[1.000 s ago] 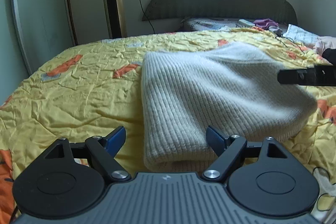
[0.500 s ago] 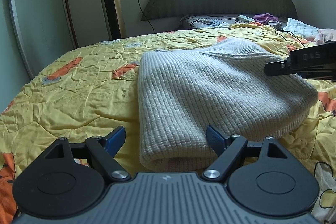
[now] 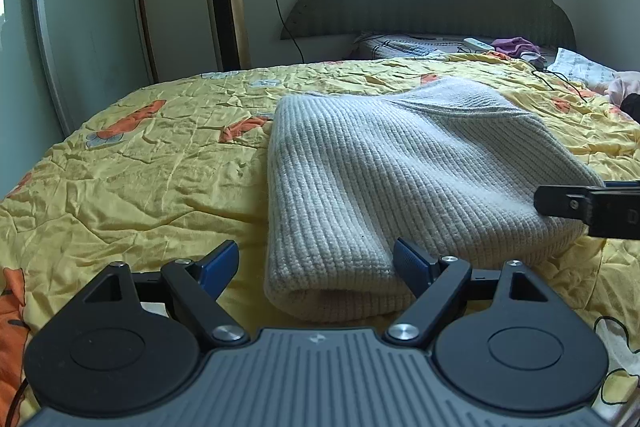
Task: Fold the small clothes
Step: 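Pull both open grippers back from the folded cardigan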
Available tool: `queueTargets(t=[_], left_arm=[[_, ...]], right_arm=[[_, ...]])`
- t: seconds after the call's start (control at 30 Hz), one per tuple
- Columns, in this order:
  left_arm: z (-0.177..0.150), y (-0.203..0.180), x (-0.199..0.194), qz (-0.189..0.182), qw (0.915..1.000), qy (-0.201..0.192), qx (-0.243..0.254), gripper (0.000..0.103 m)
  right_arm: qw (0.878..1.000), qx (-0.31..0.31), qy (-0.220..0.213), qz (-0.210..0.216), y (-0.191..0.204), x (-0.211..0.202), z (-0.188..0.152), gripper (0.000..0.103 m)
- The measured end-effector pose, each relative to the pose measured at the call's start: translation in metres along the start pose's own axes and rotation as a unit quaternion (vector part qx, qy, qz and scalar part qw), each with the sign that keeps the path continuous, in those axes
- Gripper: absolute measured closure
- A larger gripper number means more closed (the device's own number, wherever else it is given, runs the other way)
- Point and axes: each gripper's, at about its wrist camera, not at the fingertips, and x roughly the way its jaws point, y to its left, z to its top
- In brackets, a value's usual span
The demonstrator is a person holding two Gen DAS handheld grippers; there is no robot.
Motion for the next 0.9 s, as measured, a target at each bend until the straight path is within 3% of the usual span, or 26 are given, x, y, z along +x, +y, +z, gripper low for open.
queueTargets(t=[0.13, 0.3, 0.9], left_arm=[[-0.001, 0.001, -0.002, 0.0, 1.0, 0.0, -0.008, 0.018], [-0.004, 0.0, -0.006, 0.0, 1.0, 0.001, -0.01, 0.018], [-0.031, 0.005, -0.014, 0.008, 0.9991, 0.039, -0.012, 0.018]], right_arm=[[1.0, -0.01, -0.002, 0.0, 0.007, -0.011, -0.002, 0.007], [1.0, -0.016, 0.01, 0.016, 0.015, -0.02, -0.008, 0.0], [0.998, -0.035, 0.038, 0.025, 0.025, -0.024, -0.021, 0.0]])
